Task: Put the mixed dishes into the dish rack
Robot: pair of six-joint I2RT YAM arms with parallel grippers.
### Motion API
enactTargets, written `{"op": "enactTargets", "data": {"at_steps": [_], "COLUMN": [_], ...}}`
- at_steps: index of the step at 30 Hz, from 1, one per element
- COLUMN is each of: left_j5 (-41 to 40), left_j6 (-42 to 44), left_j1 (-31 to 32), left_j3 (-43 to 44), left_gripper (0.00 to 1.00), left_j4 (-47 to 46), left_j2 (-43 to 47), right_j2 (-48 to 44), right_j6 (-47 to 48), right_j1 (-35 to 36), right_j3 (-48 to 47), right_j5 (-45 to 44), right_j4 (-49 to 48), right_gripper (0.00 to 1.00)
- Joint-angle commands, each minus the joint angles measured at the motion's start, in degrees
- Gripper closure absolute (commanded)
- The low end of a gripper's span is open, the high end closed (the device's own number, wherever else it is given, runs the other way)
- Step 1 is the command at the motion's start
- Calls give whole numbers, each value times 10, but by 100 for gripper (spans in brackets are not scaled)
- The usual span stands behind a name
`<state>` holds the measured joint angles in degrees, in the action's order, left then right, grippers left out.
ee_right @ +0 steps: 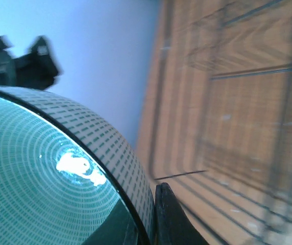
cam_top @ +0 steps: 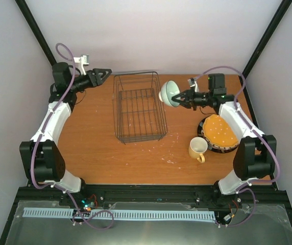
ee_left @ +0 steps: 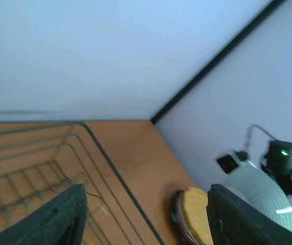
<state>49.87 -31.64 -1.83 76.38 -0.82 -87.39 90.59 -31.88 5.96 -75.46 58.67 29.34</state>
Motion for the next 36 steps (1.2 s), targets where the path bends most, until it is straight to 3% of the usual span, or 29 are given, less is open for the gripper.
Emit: {"op": "enactTargets", "data": {"at_steps": [1,6,12,13,17,27,36], "left_j5": [115,143,148,148,153,137,141], "left_j6": [-82,-140,-180,-194,-229,-233,-257], "left_j1": [17,41,74,74,75,84,90], "left_j3": [-53,-116,-154,-163,-178,-185,-157], "left_gripper": [32,25,21,20,17,11,11], "left_j4": [-103,-167,-208,-226,-265,-274,-309], "left_j2": [19,41,69,74,85,89,63], "right_j2": [-12,36,189,210,227,290,311], "right_j6": [-271,-512,-931,-961,-899,-938,-929], "right_j1": [37,75,122,128,155,180,193], "right_j3": [48,60,53,45,16,-70,-70], "right_j5": [197,196,81,65,83,78,85], "right_j4": [-363,-669,-1217,-1251,-1174,-1190,-1183], "right_gripper": [97,97,97,97,97,97,97]}}
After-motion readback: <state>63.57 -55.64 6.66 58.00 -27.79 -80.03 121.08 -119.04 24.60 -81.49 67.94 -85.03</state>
